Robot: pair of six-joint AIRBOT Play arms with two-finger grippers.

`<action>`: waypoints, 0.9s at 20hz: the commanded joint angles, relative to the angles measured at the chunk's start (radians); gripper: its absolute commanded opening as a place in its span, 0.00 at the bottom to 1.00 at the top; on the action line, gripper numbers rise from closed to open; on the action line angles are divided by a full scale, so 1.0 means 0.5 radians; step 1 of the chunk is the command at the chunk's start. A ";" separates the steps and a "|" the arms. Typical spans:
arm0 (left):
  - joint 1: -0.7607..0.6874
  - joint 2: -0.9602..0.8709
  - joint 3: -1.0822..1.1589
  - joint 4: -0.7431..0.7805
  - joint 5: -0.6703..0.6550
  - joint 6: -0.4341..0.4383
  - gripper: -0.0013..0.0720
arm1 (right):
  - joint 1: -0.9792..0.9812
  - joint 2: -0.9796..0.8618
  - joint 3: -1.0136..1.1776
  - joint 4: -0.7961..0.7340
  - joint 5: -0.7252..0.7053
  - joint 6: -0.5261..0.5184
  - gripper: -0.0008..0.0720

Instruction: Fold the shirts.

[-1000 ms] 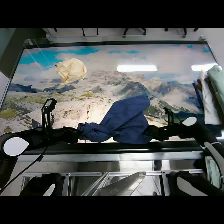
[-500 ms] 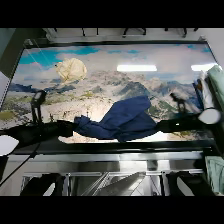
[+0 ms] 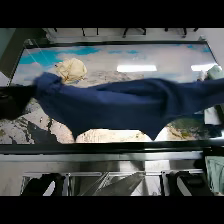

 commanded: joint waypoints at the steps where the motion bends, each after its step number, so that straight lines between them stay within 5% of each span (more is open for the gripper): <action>1: 0.018 -0.021 0.500 0.053 -0.166 -0.070 0.04 | 0.002 -0.192 0.595 -0.118 0.015 0.012 0.04; 5: 0.018 -0.279 0.864 0.367 -0.667 -0.153 0.04 | 0.002 -0.462 0.710 -0.273 0.034 -0.083 0.04; 8: -0.053 -0.491 0.579 0.359 -0.800 -0.152 0.04 | 0.002 -0.755 0.587 -0.314 0.062 -0.089 0.04; 13: -0.360 -0.807 -0.275 0.620 -0.294 -0.143 0.04 | 0.004 -1.337 0.285 -0.314 0.028 -0.083 0.04; 18: -0.323 -1.357 -0.455 0.731 0.318 -0.138 0.04 | 0.005 -1.976 0.210 -0.313 -0.220 -0.076 0.04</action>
